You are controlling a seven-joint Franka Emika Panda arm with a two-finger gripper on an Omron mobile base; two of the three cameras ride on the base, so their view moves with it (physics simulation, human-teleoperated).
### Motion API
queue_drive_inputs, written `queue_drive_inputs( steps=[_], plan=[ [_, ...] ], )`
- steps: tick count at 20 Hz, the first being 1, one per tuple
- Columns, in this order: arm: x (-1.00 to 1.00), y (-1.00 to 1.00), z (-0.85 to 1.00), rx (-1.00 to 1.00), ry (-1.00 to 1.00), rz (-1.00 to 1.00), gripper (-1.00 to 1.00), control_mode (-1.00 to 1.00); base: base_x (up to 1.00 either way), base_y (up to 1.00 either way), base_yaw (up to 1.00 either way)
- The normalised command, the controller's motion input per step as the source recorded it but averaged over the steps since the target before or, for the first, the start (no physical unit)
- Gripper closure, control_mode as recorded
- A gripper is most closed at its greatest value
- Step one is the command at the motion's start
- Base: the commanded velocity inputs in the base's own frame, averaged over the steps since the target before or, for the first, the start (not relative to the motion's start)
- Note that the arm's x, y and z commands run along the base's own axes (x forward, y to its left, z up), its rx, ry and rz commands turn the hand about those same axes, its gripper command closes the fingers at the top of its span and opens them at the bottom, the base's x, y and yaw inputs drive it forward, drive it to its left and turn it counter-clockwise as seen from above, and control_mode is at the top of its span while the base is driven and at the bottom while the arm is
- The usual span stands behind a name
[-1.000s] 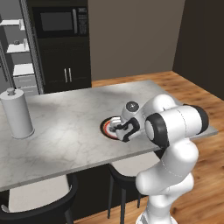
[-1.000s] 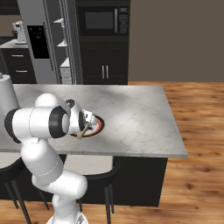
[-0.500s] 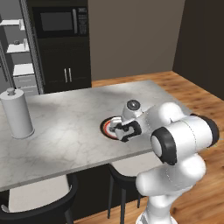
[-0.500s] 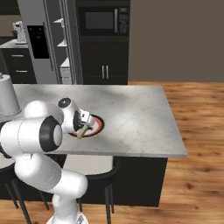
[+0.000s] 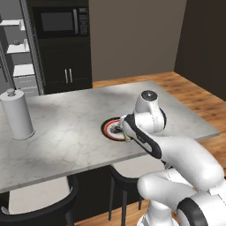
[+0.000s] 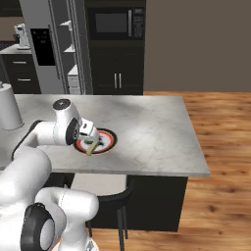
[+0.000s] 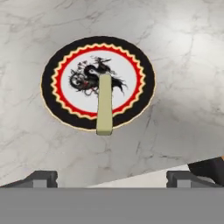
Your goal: Retrieve the butter from the fridge and place it on a plate on the dining table. Then retrieve the butter knife by the fridge and place it near the plate.
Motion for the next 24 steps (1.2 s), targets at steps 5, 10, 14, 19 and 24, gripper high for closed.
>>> queue_drive_inputs(
  steps=[5,10,14,19,24],
  plan=[
    [-0.82,0.0,1.0,0.0,0.26,0.0,-1.0,-1.0,0.0,0.0,0.0],
    [-0.52,-0.01,0.61,-0.06,0.3,-0.02,-1.0,-1.0,0.0,0.0,0.0],
    [-0.07,-0.01,0.0,-0.02,0.14,-0.03,-1.0,-1.0,0.0,0.0,0.0],
    [-0.07,-0.09,-0.11,0.0,0.0,-0.01,-1.0,-1.0,0.0,0.0,0.0],
    [-0.51,-0.42,-0.22,0.0,0.0,-0.1,-1.0,-1.0,0.0,0.0,0.0]
  ],
)
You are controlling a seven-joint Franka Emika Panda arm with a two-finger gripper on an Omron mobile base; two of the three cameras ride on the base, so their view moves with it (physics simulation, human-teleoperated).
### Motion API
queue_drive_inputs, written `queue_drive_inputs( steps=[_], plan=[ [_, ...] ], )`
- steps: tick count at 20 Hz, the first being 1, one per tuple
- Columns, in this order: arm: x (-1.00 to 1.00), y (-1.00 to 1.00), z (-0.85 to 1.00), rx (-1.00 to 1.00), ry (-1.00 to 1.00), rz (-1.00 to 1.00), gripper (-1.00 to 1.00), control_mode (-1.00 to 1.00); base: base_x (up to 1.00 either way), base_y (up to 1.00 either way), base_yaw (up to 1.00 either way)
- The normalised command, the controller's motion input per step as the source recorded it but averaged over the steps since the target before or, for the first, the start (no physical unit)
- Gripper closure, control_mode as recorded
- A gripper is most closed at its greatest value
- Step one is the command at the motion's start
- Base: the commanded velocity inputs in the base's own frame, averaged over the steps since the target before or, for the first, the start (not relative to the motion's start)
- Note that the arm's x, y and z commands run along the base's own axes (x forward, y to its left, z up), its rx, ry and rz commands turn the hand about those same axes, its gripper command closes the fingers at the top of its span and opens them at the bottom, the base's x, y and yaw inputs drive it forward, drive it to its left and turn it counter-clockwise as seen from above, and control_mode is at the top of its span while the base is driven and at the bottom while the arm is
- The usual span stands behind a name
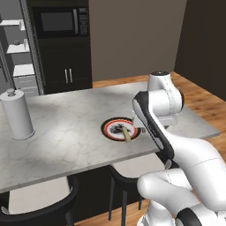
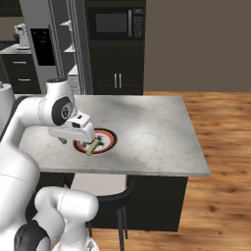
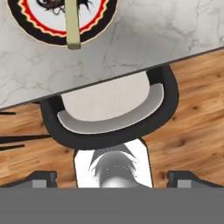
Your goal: Retrieve the butter from the fridge and place it on a plate on the dining table. Then retrieve the butter knife by the fridge and place it near the plate.
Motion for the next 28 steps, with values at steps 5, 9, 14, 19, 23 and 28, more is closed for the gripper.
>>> queue_drive_inputs(
  steps=[5,9,14,19,23,28],
  plan=[
    [-0.32,-0.36,-0.27,0.0,-0.07,-0.06,-1.0,-1.0,0.0,0.0,0.0],
    [0.0,-0.22,-0.18,0.0,-0.1,0.0,-1.0,-1.0,0.0,0.0,0.0],
    [0.03,-0.04,-0.02,0.0,-0.03,0.0,-1.0,-1.0,0.0,0.0,0.0],
    [0.0,0.0,0.0,0.0,0.0,0.0,-1.0,-1.0,0.0,0.0,0.0],
    [-0.04,0.0,0.0,0.0,0.0,0.0,-1.0,-1.0,0.0,0.0,0.0],
    [-0.07,0.0,0.0,0.0,0.0,0.0,-1.0,1.0,-0.07,0.0,0.0]
  ],
)
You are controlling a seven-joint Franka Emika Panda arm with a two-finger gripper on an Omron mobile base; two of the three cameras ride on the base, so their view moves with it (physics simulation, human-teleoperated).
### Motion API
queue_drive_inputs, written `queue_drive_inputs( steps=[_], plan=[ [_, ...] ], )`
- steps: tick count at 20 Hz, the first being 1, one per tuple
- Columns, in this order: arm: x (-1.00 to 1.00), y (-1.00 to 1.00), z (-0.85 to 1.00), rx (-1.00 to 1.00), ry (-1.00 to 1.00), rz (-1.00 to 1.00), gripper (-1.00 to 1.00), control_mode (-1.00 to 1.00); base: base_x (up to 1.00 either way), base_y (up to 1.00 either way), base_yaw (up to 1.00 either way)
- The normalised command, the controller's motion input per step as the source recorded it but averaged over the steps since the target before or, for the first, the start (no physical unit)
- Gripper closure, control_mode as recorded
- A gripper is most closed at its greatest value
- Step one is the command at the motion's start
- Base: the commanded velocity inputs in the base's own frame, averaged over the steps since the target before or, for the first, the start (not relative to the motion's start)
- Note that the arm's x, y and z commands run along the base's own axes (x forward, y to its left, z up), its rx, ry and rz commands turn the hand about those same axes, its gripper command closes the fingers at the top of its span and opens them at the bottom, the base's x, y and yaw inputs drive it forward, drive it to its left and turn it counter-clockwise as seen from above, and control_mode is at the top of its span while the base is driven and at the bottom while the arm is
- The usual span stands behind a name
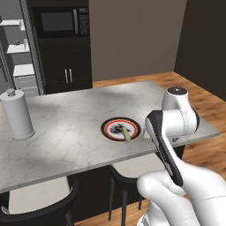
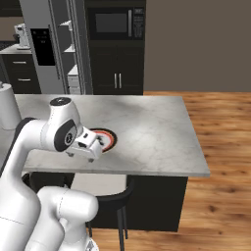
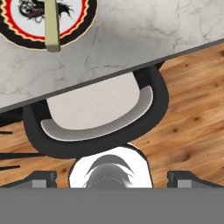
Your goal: Retrieve the butter from the fridge and place it on a plate on the dining table. Then retrieve the butter knife by the fridge and place it near the plate.
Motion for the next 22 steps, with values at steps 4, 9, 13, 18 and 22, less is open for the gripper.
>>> queue_drive_inputs(
  steps=[4,9,13,18,22],
  plan=[
    [0.0,0.0,0.0,0.0,0.0,0.0,-1.0,1.0,-0.29,0.0,0.0],
    [0.0,0.0,0.0,0.0,0.0,0.0,-1.0,1.0,-0.54,0.22,0.0],
    [0.0,0.0,0.0,0.0,0.0,0.0,-1.0,1.0,-0.56,0.48,0.0],
    [0.0,0.0,0.0,0.0,0.0,0.0,-1.0,1.0,-0.13,0.02,0.01],
    [0.0,0.0,0.0,0.0,0.0,0.0,-1.0,1.0,0.0,-0.78,0.01]
  ],
)
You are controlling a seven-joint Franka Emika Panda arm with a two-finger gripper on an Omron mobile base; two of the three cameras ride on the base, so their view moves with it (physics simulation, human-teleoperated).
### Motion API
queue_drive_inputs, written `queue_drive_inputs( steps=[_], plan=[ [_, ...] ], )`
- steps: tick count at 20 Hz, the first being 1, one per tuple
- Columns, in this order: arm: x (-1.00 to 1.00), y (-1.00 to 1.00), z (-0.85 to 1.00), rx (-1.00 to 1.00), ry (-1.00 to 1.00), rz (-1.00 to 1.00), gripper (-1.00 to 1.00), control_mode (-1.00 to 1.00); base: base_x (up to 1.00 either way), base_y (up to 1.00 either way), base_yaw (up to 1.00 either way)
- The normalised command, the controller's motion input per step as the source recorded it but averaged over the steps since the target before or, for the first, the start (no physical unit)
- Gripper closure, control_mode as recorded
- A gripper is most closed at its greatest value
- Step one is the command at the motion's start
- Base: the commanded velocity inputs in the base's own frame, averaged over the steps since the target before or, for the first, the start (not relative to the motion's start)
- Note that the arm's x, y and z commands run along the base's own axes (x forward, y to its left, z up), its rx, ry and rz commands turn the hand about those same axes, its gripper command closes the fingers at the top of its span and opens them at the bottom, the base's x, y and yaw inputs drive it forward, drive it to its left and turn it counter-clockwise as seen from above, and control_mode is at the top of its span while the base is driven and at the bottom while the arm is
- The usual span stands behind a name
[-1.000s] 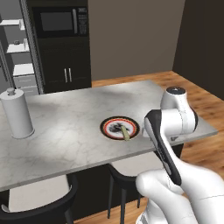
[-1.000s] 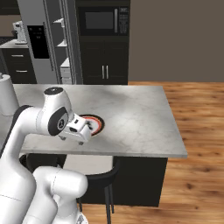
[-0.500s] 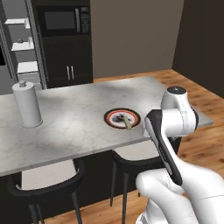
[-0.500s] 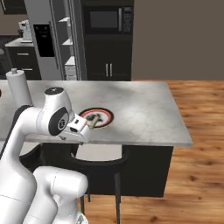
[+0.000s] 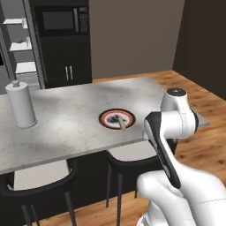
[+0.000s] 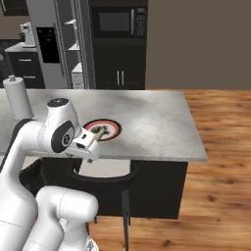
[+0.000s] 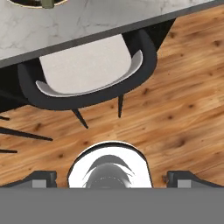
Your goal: Retrieve the butter from the fridge and place it on a plate on the dining table. Then retrieve the butter knife by the fridge and place it near the plate.
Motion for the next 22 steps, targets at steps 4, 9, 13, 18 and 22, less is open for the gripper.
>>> queue_drive_inputs(
  steps=[4,9,13,18,22],
  plan=[
    [0.0,0.0,0.0,0.0,0.0,0.0,-1.0,1.0,0.0,-1.0,0.08],
    [0.0,0.0,0.0,0.0,0.0,0.0,-1.0,1.0,0.18,-1.0,0.06],
    [0.0,0.0,0.0,0.0,0.0,0.0,-1.0,1.0,0.19,-1.0,0.03],
    [0.0,0.0,0.0,0.0,0.0,0.0,-1.0,1.0,0.22,-1.0,0.0],
    [0.0,0.0,0.0,0.0,0.0,0.0,-1.0,1.0,0.47,-1.0,0.05]
  ],
)
